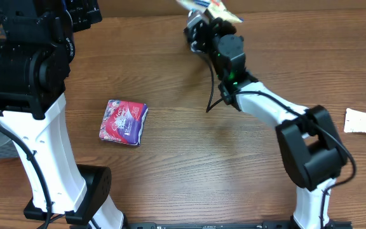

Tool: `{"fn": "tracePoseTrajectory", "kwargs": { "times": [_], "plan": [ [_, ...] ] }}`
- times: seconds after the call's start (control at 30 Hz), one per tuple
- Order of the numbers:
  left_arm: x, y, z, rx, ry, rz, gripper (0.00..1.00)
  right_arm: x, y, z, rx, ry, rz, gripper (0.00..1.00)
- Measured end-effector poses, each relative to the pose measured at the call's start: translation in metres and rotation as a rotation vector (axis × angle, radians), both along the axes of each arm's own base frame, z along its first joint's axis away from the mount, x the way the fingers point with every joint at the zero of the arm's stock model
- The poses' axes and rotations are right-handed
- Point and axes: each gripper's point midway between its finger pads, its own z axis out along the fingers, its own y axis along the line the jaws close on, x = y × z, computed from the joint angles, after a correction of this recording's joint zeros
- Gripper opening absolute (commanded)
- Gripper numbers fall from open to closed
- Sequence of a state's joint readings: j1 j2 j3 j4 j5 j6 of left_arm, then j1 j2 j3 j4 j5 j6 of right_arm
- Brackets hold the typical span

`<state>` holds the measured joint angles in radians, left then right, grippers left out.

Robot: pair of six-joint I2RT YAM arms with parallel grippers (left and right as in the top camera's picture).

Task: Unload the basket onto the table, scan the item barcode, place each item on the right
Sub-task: 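Lift the blue-white bag up toward the white scanner, then hold the blue-white bag in front of the scanner with the right gripper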

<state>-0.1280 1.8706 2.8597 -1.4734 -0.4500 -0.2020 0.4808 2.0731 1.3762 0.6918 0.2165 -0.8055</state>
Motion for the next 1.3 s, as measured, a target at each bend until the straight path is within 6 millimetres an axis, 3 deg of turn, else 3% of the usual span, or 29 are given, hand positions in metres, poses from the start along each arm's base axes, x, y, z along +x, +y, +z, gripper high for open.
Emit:
{"fn": "tracePoseTrajectory", "kwargs": {
  "times": [0.13, 0.43, 0.67, 1.3],
  "plan": [
    [0.000, 0.000, 0.000, 0.000, 0.000, 0.000, 1.00, 0.007, 0.005, -0.024, -0.059, -0.040, -0.003, 0.04],
    [0.000, 0.000, 0.000, 0.000, 0.000, 0.000, 1.00, 0.008, 0.016, -0.041, -0.156, -0.098, 0.050, 0.04],
    [0.000, 0.000, 0.000, 0.000, 0.000, 0.000, 1.00, 0.010, 0.022, -0.071, -0.194, -0.086, 0.076, 0.04],
    [0.000, 0.000, 0.000, 0.000, 0.000, 0.000, 1.00, 0.009, 0.031, -0.088, -0.207, -0.041, 0.130, 0.04]
  ]
}}
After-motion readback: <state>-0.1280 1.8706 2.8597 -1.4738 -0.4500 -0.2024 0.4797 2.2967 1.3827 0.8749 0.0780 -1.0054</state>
